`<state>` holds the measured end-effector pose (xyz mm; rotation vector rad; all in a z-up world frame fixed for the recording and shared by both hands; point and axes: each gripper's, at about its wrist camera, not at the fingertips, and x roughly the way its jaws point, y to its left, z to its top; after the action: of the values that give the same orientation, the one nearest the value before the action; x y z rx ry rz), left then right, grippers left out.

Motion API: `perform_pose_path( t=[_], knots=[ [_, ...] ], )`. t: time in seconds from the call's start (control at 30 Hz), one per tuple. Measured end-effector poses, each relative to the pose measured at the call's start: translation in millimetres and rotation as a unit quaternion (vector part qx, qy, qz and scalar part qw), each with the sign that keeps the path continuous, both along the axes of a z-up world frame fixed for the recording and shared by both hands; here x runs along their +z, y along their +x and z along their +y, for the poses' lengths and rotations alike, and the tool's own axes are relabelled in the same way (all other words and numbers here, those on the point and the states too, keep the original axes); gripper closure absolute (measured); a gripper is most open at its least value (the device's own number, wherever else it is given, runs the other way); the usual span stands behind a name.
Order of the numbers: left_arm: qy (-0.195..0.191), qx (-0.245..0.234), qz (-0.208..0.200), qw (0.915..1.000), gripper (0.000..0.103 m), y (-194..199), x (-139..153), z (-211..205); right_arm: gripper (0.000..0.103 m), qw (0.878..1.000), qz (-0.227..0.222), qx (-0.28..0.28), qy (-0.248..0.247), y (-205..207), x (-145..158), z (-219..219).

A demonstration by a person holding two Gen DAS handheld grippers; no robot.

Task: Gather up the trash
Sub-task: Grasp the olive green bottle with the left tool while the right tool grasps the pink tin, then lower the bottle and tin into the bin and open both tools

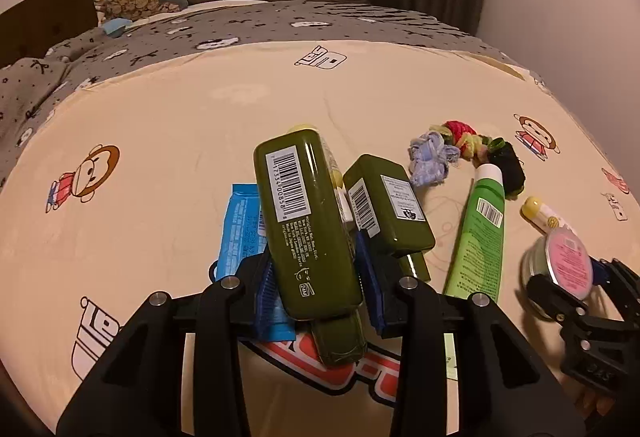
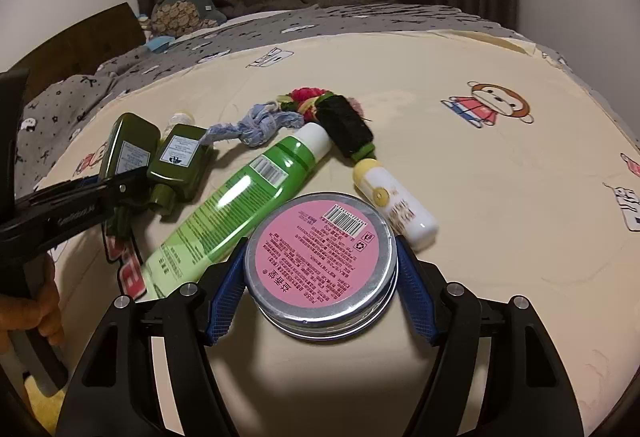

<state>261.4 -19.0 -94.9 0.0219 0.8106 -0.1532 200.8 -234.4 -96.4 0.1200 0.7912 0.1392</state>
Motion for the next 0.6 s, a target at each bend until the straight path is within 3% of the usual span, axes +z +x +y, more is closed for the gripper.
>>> perform_pose_path(
  t=[0.27, 0.6],
  knots=[
    [-0.001, 0.000, -0.025, 0.9997, 0.069, -34, 23, 7, 0.032, 1.000, -0.030, 0.000, -0.009, -34, 25, -14],
    [0.018, -0.047, -0.094, 0.9943, 0.069, -138, 64, -1, 0.032, 0.995, -0.095, 0.017, -0.038, -118, 75, -13]
  ],
)
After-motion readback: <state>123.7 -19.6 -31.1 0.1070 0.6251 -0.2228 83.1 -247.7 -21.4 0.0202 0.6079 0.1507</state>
